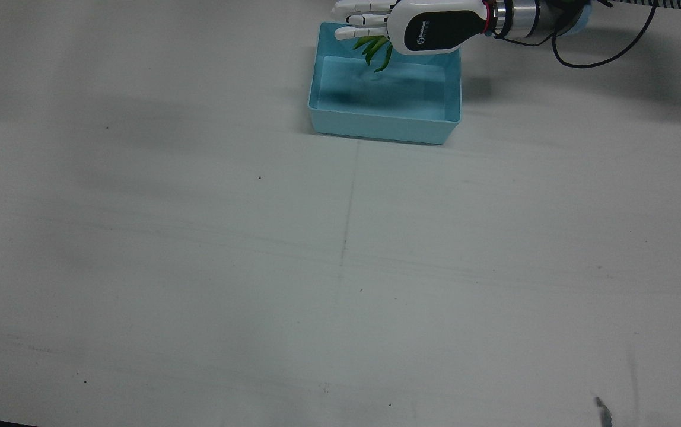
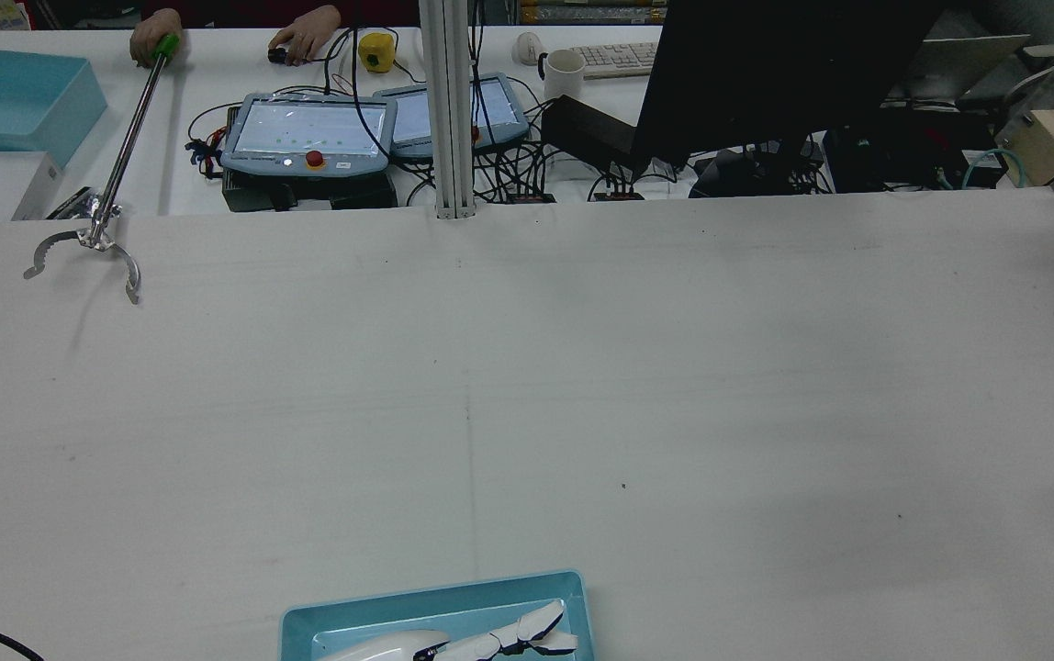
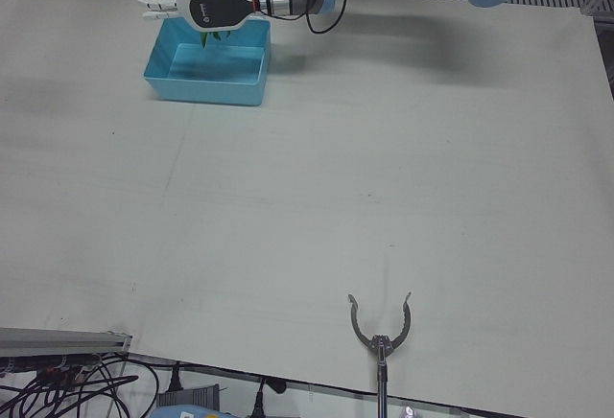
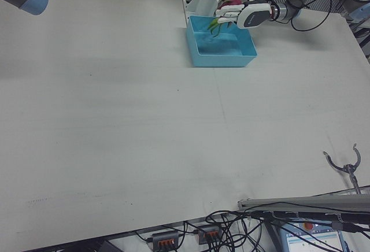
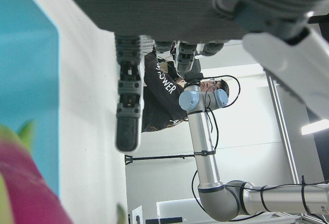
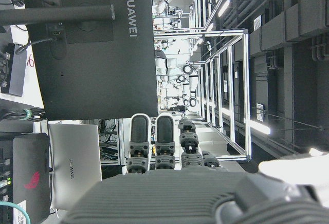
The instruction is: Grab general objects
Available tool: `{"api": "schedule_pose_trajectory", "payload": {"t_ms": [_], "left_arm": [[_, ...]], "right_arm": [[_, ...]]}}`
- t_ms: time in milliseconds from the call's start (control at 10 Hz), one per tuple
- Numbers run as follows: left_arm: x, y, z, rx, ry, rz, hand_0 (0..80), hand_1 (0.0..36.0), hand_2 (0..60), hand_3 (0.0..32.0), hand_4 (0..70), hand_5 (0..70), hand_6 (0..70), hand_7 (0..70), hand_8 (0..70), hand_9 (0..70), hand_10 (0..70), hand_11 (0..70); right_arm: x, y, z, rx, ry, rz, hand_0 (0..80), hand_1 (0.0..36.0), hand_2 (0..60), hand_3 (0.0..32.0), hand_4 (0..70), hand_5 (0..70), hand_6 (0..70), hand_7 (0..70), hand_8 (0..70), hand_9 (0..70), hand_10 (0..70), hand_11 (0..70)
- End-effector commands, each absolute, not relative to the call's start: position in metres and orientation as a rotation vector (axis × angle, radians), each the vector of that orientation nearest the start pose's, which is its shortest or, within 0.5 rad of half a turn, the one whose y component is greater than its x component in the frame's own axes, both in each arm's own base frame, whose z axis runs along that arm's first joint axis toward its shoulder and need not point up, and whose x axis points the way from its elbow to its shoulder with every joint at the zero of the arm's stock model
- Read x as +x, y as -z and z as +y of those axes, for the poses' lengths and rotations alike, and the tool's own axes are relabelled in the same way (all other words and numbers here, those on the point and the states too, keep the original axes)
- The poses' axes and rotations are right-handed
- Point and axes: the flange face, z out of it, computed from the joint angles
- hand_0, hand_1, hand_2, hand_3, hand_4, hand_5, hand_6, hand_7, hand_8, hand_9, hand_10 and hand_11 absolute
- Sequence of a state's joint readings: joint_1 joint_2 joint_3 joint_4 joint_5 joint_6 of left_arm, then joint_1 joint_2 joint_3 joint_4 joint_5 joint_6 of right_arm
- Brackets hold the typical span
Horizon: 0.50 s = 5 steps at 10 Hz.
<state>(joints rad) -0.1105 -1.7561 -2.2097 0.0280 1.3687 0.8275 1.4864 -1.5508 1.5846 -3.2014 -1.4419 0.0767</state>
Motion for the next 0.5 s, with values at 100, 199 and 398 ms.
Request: {"api": "schedule_pose_trajectory", "payload": {"t_ms": [100,199,398], "left_arm": [[0.454,-0.293,-0.227,-0.635,0.657,2.365,47.3,8.3,0.0,0.0,6.5,0.0,0.0,21.6,3.4,2.9,17.9,26.9],[0.444,-0.299,-0.245,-0.59,0.682,2.363,46.4,5.4,0.0,0.0,11.5,0.0,0.2,27.6,5.5,4.1,20.9,31.0],[0.413,-0.31,-0.293,-0.58,0.776,2.376,45.2,3.1,0.0,0.0,7.8,0.0,0.1,29.4,6.5,4.4,25.4,37.4]], "right_arm": [[0.104,-0.676,-0.507,0.031,2.188,2.135,0.0,0.0,0.0,0.0,0.0,0.0,0.0,0.0,0.0,0.0,0.0,0.0],[0.104,-0.676,-0.507,0.031,2.186,2.137,0.0,0.0,0.0,0.0,0.0,0.0,0.0,0.0,0.0,0.0,0.0,0.0],[0.104,-0.676,-0.507,0.031,2.186,2.137,0.0,0.0,0.0,0.0,0.0,0.0,0.0,0.0,0.0,0.0,0.0,0.0]]}}
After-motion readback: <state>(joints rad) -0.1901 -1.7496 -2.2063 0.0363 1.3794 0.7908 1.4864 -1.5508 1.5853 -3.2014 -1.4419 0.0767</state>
